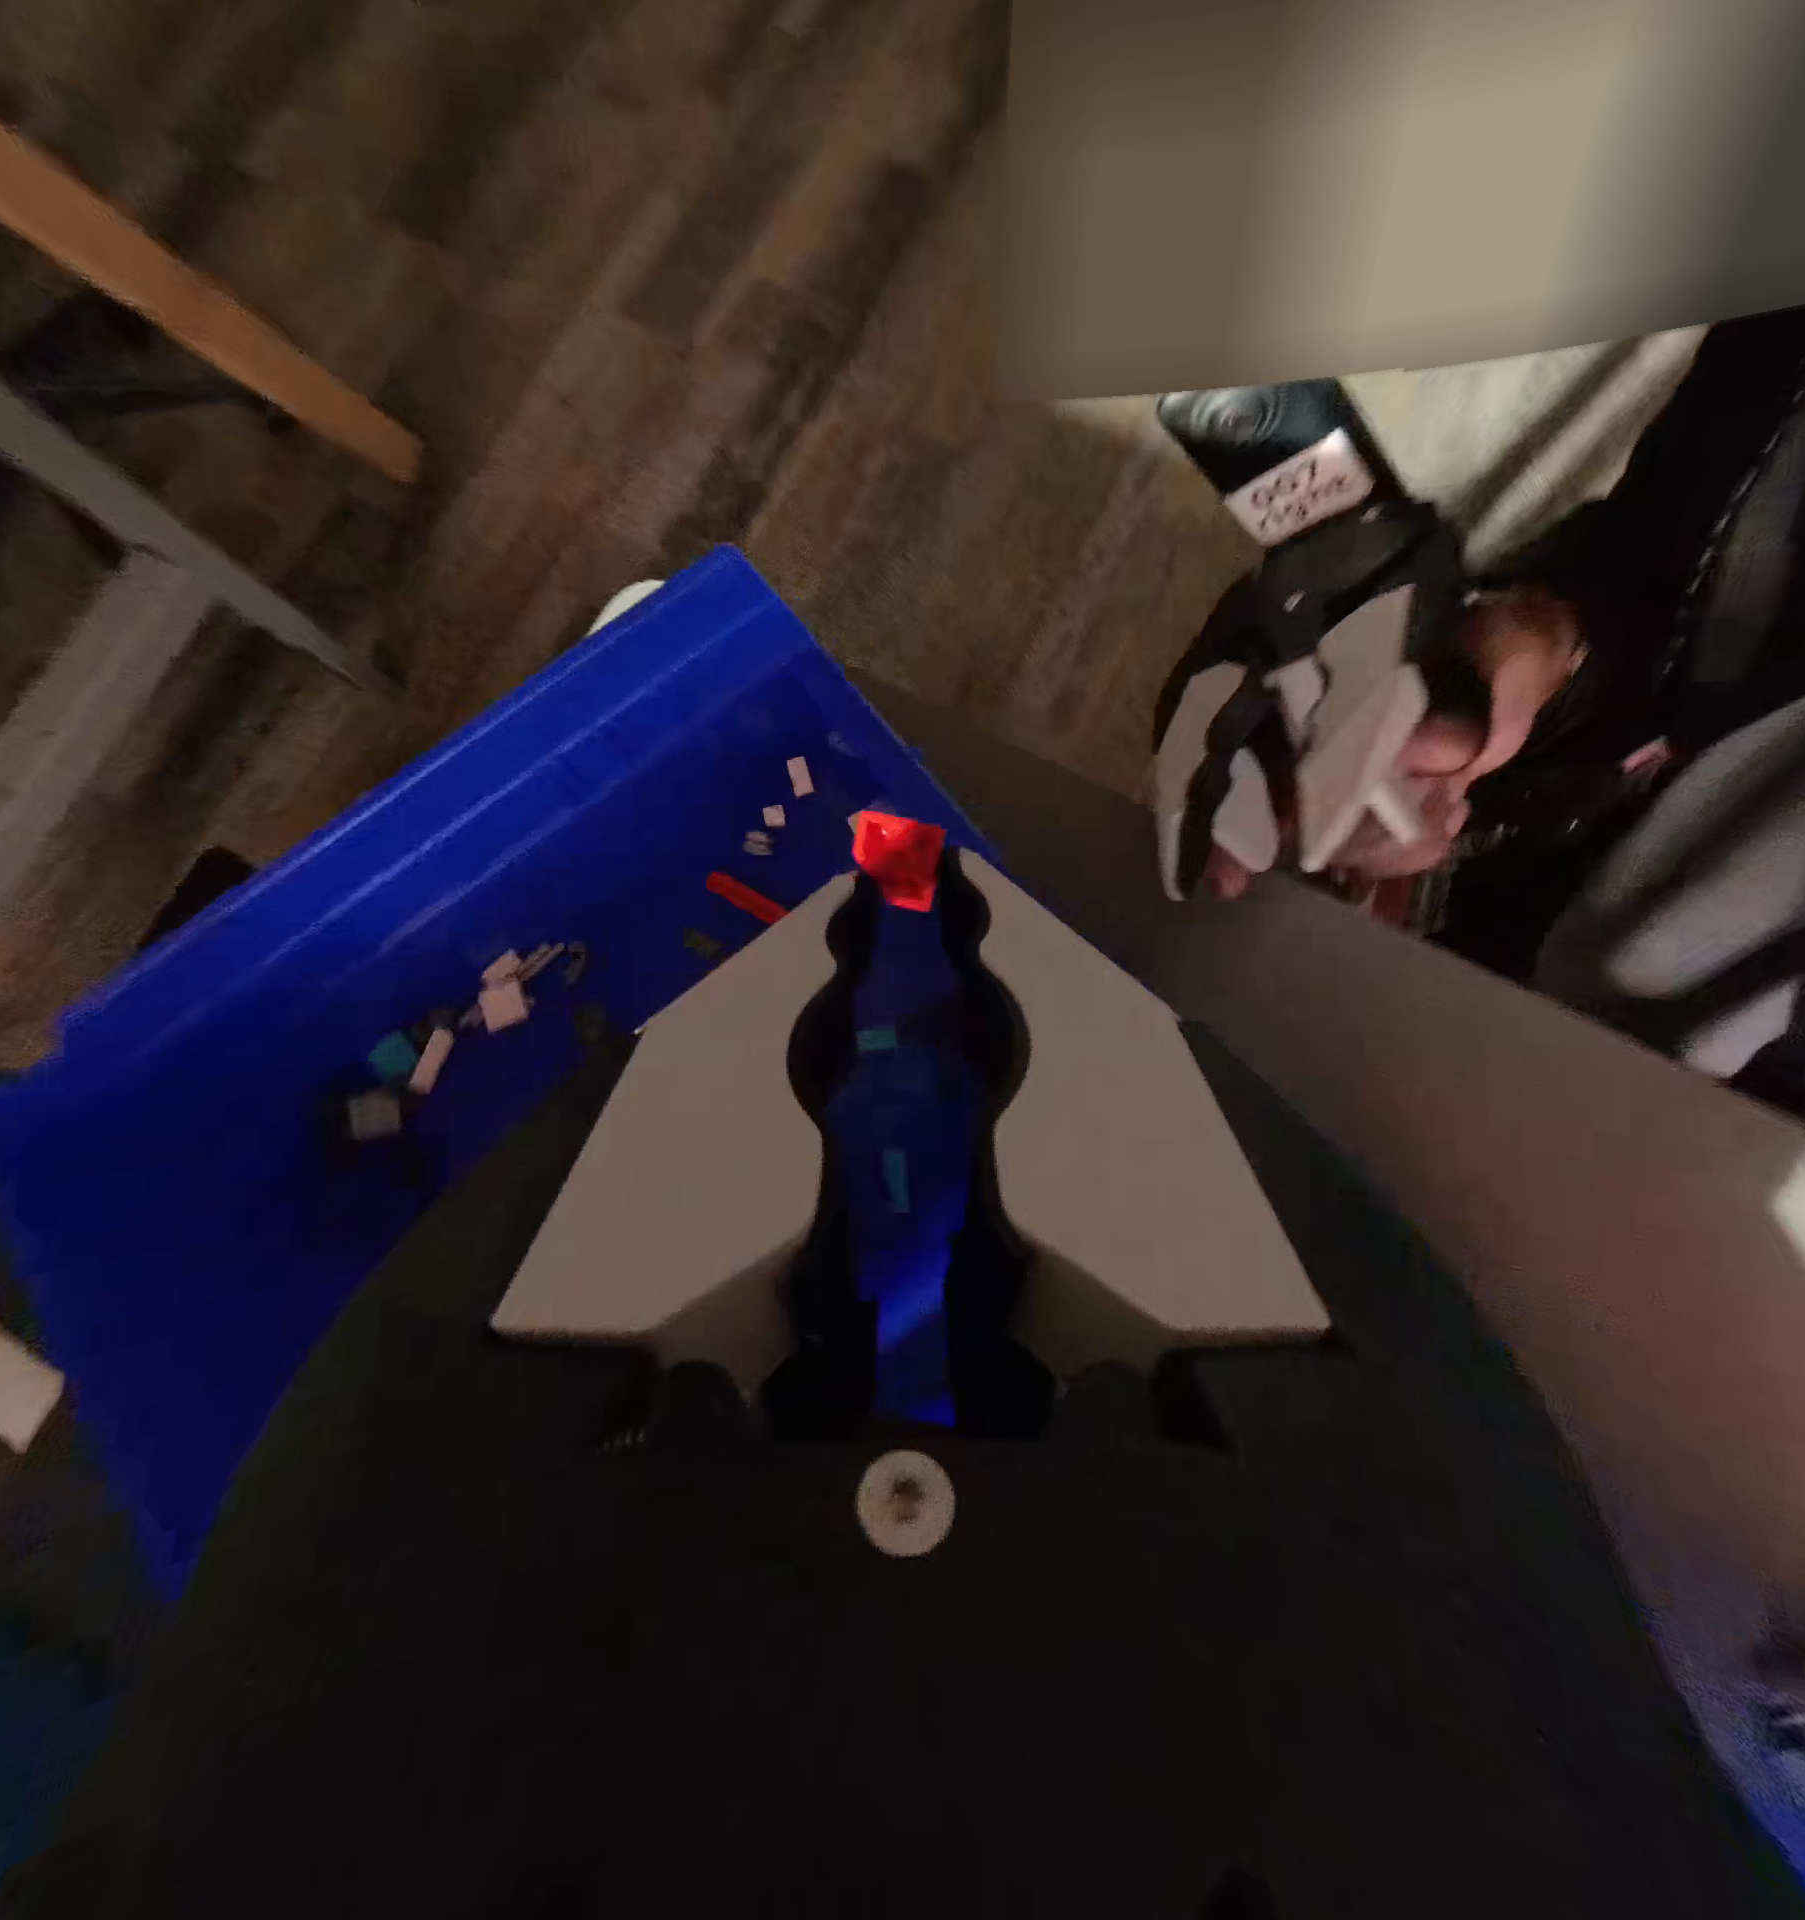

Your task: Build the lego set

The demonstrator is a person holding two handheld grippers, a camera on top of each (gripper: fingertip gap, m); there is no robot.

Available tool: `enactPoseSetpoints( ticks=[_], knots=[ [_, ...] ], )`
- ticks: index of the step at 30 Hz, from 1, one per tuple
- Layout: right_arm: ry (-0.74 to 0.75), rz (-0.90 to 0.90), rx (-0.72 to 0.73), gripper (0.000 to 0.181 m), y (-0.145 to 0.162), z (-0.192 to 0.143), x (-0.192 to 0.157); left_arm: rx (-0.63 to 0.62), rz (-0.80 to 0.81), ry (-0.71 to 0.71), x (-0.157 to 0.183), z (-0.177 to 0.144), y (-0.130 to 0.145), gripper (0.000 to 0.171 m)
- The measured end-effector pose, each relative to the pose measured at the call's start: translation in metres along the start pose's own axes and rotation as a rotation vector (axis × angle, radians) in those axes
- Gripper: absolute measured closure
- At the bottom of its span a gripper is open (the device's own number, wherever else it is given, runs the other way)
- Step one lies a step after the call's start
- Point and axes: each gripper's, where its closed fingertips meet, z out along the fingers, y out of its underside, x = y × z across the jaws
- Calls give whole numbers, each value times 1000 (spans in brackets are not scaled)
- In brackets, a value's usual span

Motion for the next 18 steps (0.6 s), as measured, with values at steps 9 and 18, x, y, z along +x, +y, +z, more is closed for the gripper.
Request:
enactPoseSetpoints(
  ticks=[9,18],
  knots=[
    [-110,-93,-98,145,33,21,-58,238,-363,-642,187,-179,60,158],
    [-384,-138,-402,145,155,54,-170,303,-868,-1253,484,-266,217,159]
  ],
)
